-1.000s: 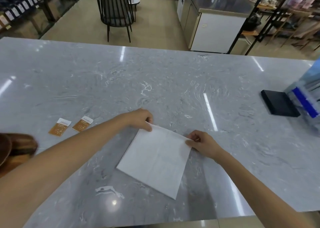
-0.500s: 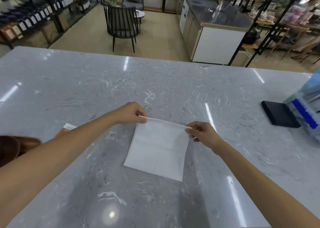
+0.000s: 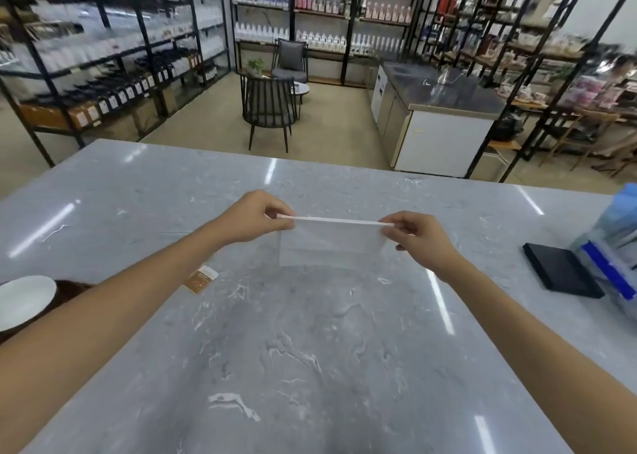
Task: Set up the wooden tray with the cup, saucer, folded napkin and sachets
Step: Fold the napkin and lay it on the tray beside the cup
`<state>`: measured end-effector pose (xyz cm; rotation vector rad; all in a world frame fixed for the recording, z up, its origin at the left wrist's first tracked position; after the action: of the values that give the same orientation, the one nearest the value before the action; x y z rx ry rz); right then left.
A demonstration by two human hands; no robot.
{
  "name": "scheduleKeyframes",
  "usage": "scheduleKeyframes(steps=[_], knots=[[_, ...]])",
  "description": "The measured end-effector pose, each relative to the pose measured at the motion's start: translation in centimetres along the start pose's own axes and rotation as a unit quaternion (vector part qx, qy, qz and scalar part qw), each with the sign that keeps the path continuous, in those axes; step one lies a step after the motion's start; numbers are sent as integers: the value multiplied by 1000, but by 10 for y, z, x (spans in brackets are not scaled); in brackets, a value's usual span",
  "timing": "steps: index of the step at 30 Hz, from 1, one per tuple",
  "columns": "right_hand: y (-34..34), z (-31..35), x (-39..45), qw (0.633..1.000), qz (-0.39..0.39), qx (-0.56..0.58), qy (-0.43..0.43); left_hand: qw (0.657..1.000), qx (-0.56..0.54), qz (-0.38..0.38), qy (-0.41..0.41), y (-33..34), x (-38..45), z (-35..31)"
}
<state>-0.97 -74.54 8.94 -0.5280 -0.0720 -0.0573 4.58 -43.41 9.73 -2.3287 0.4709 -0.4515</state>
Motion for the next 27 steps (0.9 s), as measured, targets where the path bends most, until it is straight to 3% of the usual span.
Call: scheduleKeyframes(steps=[5,8,15,21,27], knots=[[4,12,-25,1000,14,13,-16,1000,-5,-21,-13,-3,-31,-9],[16,-1,-56,999,45,-2,6,1000,7,5,-30,12,-64,-14],[55,-72,-206,989,138,-19,53,991,-67,46,-104,97,-230,8],[76,-114,-291,983,135,47,113,983,-106,20,-152,144,-316,12],[78,-106,-281,989,94,69,94,970,-178,-37,-161,139,-314,11]])
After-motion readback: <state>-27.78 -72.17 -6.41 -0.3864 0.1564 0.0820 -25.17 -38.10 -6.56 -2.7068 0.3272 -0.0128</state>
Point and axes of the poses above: each hand's wrist, its own x-axis towards the middle knuckle, its own y-axis out of the palm, z = x × y, the point moved 9 cm from there along x, towards the middle knuckle, and after that the axes turned 3 degrees about y, right-handed, at the moved point
